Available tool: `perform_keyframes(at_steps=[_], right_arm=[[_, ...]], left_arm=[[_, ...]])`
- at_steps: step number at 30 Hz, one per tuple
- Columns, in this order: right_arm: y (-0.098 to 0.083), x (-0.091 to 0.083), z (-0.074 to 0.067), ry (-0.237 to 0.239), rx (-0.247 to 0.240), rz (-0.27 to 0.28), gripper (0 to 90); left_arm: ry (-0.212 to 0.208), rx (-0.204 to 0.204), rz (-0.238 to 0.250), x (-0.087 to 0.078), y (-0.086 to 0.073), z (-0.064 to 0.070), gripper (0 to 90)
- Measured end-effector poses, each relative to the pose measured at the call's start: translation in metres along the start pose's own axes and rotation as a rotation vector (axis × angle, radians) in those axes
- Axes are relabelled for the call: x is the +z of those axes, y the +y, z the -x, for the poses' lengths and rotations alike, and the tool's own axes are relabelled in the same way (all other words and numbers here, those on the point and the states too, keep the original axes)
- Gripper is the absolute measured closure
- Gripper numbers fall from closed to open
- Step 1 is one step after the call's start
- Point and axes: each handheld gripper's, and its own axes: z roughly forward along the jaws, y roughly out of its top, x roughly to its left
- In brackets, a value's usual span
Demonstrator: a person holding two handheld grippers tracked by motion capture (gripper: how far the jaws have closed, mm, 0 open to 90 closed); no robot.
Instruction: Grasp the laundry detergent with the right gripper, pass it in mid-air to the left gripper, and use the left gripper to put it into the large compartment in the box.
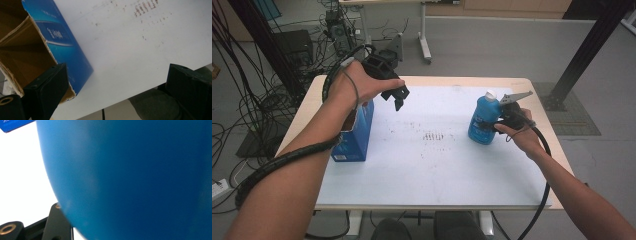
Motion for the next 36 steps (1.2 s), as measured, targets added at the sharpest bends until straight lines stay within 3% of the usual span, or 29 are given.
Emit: perform_keyframes(at_steps=[3, 5, 9, 12, 20, 29, 30, 36], right_arm=[[0.010, -0.005, 0.003, 0.000, 0.009, -0.007, 43.6], [0.019, -0.008, 0.003, 0.002, 0.012, -0.022, 43.5], [0.036, -0.013, 0.000, 0.012, -0.005, -0.051, 43.5], [0.058, -0.020, -0.008, 0.031, -0.031, -0.064, 43.5], [0.107, -0.024, -0.037, 0.106, -0.098, -0.062, 43.5], [0.142, -0.007, -0.073, 0.204, -0.194, -0.050, 43.4], [0.149, 0.000, -0.082, 0.230, -0.220, -0.045, 43.4], [0.162, 0.020, -0.104, 0.304, -0.285, -0.017, 43.5]], left_arm=[[0.002, 0.022, -0.001, -0.001, 0.002, 0.000, 5.1], [0.009, 0.066, -0.006, -0.006, 0.005, -0.002, 5.2], [0.020, 0.116, 0.014, -0.014, 0.007, -0.002, 5.1], [0.028, 0.165, 0.016, -0.022, 0.011, -0.004, 5.1], [0.033, 0.243, 0.039, -0.043, 0.012, -0.012, 5.0], [0.040, 0.321, 0.044, -0.057, 0.010, -0.016, 5.2], [0.042, 0.335, 0.039, -0.058, 0.010, -0.016, 5.2], [0.045, 0.394, 0.032, -0.063, 0.012, -0.013, 5.3]])
